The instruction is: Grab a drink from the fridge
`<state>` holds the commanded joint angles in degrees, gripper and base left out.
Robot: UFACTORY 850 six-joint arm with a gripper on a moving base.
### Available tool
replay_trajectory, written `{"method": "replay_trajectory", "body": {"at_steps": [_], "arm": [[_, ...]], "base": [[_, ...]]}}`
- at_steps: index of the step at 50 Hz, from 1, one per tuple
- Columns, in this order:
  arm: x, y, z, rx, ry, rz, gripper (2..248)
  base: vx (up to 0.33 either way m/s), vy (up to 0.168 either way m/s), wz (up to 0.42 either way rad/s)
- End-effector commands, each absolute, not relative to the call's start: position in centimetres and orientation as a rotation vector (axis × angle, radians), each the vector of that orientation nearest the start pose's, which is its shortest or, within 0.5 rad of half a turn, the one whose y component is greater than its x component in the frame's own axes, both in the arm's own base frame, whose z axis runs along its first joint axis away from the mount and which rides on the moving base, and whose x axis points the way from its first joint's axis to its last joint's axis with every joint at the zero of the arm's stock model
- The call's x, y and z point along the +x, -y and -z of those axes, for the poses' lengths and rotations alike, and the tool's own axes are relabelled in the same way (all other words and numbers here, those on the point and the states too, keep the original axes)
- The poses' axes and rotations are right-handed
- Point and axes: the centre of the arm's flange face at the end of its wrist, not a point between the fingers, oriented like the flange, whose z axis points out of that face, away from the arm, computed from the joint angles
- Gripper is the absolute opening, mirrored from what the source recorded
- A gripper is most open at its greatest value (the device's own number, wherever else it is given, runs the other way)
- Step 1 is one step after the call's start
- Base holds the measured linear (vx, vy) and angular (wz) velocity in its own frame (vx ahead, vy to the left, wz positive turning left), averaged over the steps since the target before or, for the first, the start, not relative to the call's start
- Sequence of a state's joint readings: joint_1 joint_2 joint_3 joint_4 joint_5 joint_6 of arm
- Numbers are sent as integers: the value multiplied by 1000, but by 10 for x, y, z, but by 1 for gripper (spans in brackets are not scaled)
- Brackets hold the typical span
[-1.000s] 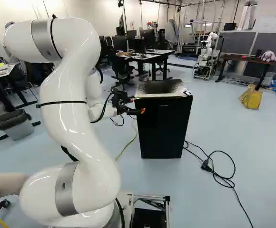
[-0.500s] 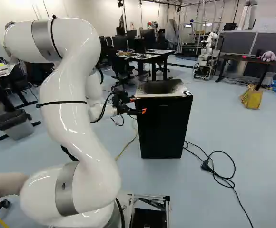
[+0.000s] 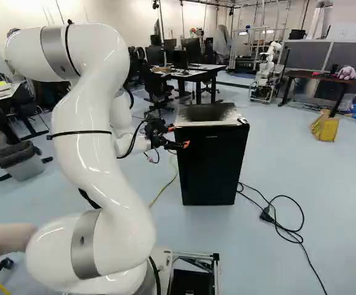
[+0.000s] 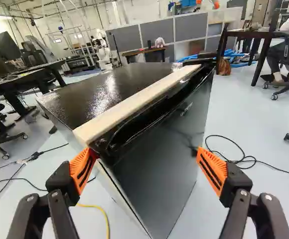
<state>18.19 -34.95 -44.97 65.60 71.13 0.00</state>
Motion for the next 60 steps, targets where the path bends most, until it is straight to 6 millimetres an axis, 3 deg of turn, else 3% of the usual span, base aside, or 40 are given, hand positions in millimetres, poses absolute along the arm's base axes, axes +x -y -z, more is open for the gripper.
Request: {"method": "replay_trajectory", "body": {"at_steps": [60], "arm": [[403, -97, -272, -2631, -1211, 2028, 247]], "base": [[0, -1, -2]]}}
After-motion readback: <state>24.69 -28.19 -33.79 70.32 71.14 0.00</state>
